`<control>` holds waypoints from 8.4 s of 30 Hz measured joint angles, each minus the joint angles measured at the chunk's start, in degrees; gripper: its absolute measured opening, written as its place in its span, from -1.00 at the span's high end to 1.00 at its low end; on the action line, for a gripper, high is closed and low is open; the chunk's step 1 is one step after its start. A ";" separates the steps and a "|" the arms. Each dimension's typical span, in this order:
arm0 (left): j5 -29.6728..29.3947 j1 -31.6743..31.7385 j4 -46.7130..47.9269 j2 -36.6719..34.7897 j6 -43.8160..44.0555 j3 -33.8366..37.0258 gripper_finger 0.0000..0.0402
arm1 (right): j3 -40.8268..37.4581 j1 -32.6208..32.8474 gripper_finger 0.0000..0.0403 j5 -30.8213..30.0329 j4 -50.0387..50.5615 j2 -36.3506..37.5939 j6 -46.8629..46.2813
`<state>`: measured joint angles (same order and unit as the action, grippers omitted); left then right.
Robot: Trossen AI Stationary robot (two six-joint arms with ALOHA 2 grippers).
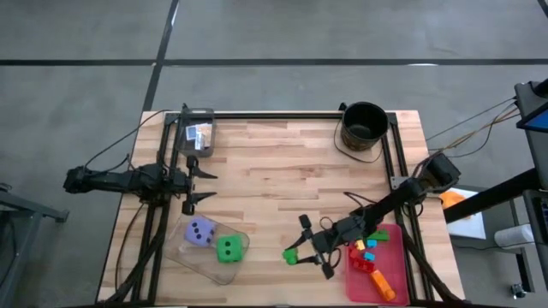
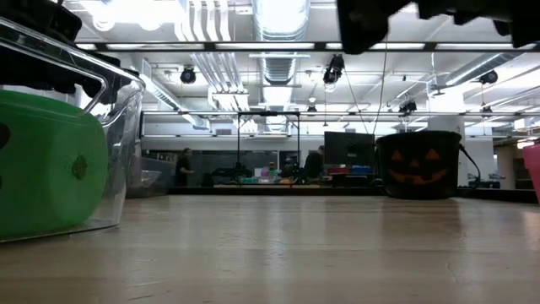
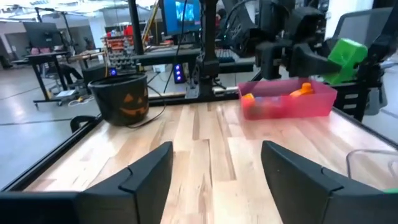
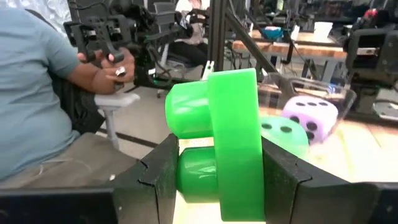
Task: Pick & Place Toys
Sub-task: Put the green game piece into the pink bin, then return to Home Position
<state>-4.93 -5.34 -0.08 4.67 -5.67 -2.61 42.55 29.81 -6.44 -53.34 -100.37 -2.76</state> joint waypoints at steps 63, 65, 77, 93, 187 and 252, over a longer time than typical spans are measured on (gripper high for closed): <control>-2.99 0.00 4.63 0.74 -0.46 -0.02 -0.10 | 14.35 23.44 0.22 3.59 97.23 11.38 -74.91; -2.99 0.00 4.64 0.74 -0.46 -0.02 -0.10 | 14.35 23.42 0.22 5.05 98.55 9.97 -76.04; -3.01 0.00 4.64 0.79 -0.46 -0.02 -0.11 | 14.33 23.18 -0.46 5.14 101.96 11.49 -87.70; -3.08 0.02 4.64 0.79 -0.46 -0.02 -0.11 | 19.22 22.54 -0.85 -17.98 104.02 13.15 -80.29; -5.66 0.27 3.36 0.76 6.49 0.07 -0.11 | -42.13 -7.69 -0.85 -31.50 49.92 98.50 4.42; 16.99 20.06 -2.90 0.81 2.82 2.49 -0.11 | -40.61 -7.66 -0.85 -29.75 49.90 89.61 4.02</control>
<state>12.05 14.72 -2.98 5.48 -2.85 -0.12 1.95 22.15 -36.18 -3.44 -10.76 1.26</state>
